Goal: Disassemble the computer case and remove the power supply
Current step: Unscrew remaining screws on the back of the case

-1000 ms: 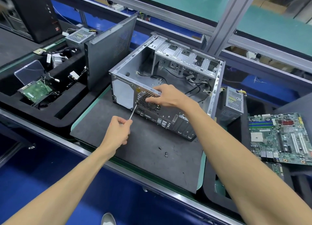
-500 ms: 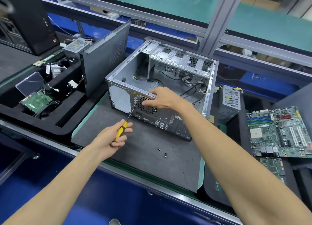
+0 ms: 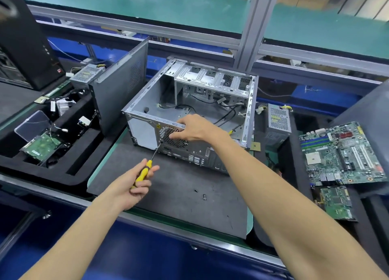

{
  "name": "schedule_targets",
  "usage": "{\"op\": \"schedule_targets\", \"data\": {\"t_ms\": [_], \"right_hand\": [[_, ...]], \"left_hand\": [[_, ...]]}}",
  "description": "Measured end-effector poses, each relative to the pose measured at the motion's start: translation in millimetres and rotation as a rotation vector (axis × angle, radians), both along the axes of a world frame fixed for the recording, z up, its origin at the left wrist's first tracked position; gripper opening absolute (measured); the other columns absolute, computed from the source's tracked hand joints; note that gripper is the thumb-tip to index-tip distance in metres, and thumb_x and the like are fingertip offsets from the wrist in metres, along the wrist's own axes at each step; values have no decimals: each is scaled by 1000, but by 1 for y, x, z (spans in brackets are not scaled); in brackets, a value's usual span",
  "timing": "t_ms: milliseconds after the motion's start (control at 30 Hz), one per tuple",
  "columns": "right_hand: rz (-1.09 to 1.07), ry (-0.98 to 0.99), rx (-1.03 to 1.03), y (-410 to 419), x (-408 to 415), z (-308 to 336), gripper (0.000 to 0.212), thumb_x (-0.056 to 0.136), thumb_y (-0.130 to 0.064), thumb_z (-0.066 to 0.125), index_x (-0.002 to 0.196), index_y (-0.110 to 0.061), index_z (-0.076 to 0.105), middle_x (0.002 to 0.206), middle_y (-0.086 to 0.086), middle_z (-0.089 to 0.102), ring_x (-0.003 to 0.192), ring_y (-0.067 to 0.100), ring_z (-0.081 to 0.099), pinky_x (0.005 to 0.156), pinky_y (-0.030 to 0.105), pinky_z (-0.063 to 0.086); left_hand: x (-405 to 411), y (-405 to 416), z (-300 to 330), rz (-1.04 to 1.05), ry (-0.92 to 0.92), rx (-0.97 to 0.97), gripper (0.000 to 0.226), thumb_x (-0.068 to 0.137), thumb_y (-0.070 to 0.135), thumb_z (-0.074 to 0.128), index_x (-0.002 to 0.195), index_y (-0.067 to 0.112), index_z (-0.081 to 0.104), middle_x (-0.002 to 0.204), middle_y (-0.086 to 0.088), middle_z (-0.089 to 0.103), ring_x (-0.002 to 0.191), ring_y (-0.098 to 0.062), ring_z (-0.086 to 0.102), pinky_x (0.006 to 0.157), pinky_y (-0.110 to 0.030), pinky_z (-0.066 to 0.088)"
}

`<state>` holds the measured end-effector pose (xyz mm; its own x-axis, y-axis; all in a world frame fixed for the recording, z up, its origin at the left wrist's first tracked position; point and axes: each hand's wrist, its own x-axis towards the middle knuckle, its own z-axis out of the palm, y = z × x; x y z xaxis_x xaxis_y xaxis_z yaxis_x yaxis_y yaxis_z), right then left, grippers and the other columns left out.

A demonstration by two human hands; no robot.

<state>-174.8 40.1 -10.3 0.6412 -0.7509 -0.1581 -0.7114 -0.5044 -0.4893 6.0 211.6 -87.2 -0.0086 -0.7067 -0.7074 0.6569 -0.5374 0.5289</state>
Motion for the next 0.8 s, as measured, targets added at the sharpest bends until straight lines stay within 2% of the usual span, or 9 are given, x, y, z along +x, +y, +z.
{"op": "schedule_targets", "data": {"t_ms": [33,100,267,367,433,533,600,667,800], "right_hand": [[1,1,-4,0,0,0,25,89,-53,67,88,-28,68,63,-8,65,59,4,58,55,26,38],[2,5,-3,1,1,-1,28,89,-54,67,97,-27,71,74,-3,72,69,8,64,60,27,42],[-5,17,-5,0,2,-1,36,89,-54,66,103,-21,73,81,3,76,74,13,67,62,27,44],[-16,23,-10,0,3,-2,34,88,-54,66,98,-21,72,73,2,74,66,11,63,58,25,42],[-20,24,-9,1,3,-2,31,88,-53,66,92,-23,71,72,2,74,65,12,63,56,26,40],[-11,27,-9,1,3,-1,28,89,-53,66,77,-27,62,69,2,72,62,11,60,55,26,39],[-9,24,-14,0,2,0,31,89,-52,67,71,-29,57,65,0,68,59,10,58,54,27,37],[-8,21,-15,1,3,0,32,89,-52,67,69,-29,55,63,-1,67,58,9,57,54,27,37],[0,19,-14,1,2,0,29,89,-53,66,73,-30,59,66,0,70,59,9,59,55,26,39]], "left_hand": [[0,0,1,-2,122,15,37,91,38,62,110,7,65,60,6,48,34,-4,27,26,-15,17],[-4,-2,4,-30,118,17,36,88,40,64,106,9,63,58,7,38,34,-4,24,26,-17,15],[-12,-3,0,23,-665,-113,30,86,27,78,94,6,58,64,-1,51,41,-9,29,33,-17,20],[-6,1,-1,65,-835,-161,29,87,31,76,89,3,66,73,-7,70,44,-12,40,37,-19,29],[-1,0,1,12,-736,-96,31,91,36,71,86,6,69,71,-6,70,43,-11,40,35,-18,28],[7,-4,3,-43,-218,4,37,98,40,58,93,4,67,61,2,55,37,-6,33,28,-16,22],[7,-5,3,-47,-51,11,37,99,41,55,95,6,64,57,4,45,35,-5,29,25,-16,20],[3,-6,4,-85,-217,-13,34,96,43,60,90,10,59,57,5,40,37,-7,24,28,-16,16],[-3,-5,0,-32,-846,-108,34,85,34,79,90,7,58,65,-2,53,40,-10,30,35,-18,22]]}}
